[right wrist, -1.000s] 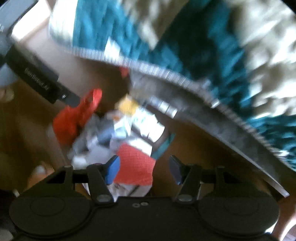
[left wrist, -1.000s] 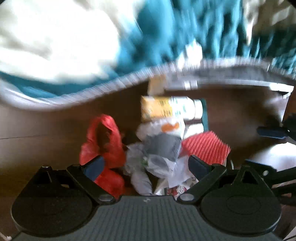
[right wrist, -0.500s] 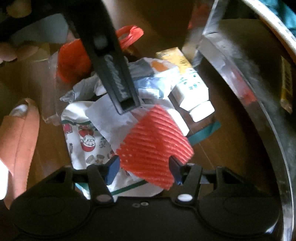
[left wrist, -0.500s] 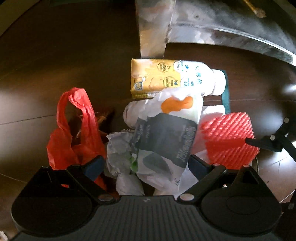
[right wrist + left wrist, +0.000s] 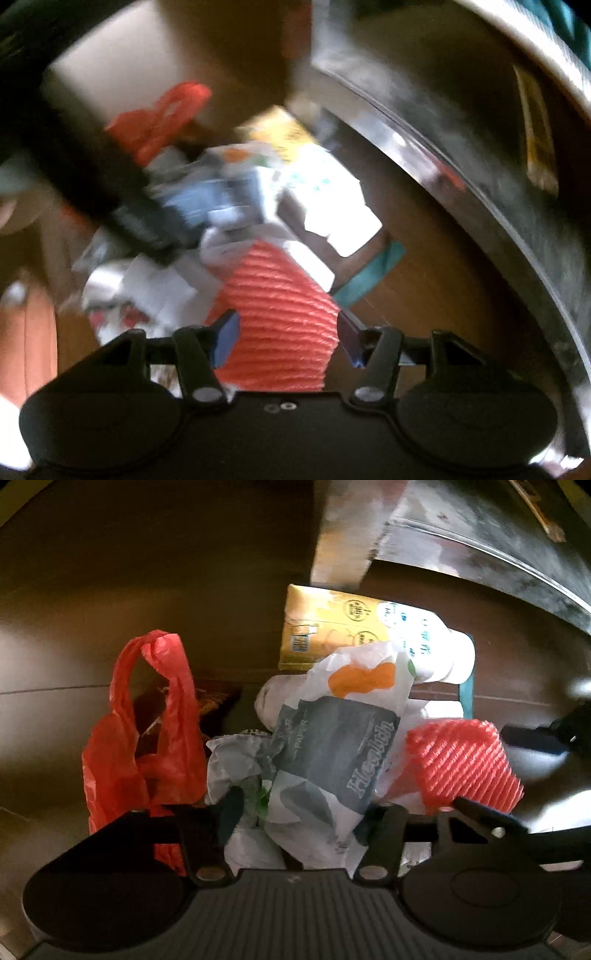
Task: Collect trash
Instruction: 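Grasp the white-and-grey wrapper with the left tool while the right tool grasps the orange foam net, then lift the wrapper and orange foam net up to the teal wastebasket with both tools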
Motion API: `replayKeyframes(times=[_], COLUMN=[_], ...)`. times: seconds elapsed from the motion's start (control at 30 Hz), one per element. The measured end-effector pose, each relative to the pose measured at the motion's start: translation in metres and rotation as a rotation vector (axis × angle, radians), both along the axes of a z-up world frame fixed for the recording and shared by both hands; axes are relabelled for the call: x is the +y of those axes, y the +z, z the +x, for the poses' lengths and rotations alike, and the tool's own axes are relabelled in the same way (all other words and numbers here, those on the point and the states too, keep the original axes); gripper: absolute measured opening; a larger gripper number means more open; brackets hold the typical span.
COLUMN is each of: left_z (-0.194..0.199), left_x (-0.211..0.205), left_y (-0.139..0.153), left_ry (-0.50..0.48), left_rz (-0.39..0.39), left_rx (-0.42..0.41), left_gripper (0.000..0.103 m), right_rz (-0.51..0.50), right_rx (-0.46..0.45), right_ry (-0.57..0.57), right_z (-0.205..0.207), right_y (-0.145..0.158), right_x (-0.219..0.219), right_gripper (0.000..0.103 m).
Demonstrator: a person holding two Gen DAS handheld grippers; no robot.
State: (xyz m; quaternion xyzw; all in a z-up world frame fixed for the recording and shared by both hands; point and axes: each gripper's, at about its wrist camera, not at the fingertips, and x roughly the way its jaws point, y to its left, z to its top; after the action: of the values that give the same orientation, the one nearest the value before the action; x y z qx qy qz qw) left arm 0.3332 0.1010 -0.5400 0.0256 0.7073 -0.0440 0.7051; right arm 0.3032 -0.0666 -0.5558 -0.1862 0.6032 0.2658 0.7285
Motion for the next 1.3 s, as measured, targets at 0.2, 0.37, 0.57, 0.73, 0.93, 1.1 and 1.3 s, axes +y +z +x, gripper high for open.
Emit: replayKeyframes(times=[0.2,0.37,0.57,0.73,0.93,1.1,1.3], left_z=[0.001,-0.002,-0.002,-0.006,-0.003,-0.01,-0.025], left_x=[0.012,0.013,0.004,0.006,0.025,0.035,0.045], left_y=[0.005,0.006,0.01,0.033,0.089,0.14,0.214], left_ry=[0.038,0.034,0.021,0.019,0.018,0.023,-0.024], left_rz=[0.002,0.008,0.002,-0.031,-0.092,-0.118,-0.084], left_rx=[-0.021,-0.024,-0.04,-0.063,-0.099,-0.096,-0.155], left_gripper=[0.035,0.022,0.014,0.013,0.013,0.013,0.013], right_rz=[-0.01,0.026,0.047,0.074,0.108,0.136,0.187], right_rx=[0.074,0.116,0.092,0.035,-0.02,-0.077,-0.166], right_ry=[-0.039,-0.114,-0.092,-0.101,-0.154,-0.159,-0.156], right_z=[0.007,0.017,0.016,0.005,-0.007,-0.018,-0.041], right_y=[-0.019,-0.023,-0.011,0.022,0.077,0.136,0.213], right_x=[0.005,-0.003,-0.005,-0.014,-0.037,-0.043,-0.039], right_gripper=[0.058,0.052,0.018,0.016,0.016,0.016,0.016])
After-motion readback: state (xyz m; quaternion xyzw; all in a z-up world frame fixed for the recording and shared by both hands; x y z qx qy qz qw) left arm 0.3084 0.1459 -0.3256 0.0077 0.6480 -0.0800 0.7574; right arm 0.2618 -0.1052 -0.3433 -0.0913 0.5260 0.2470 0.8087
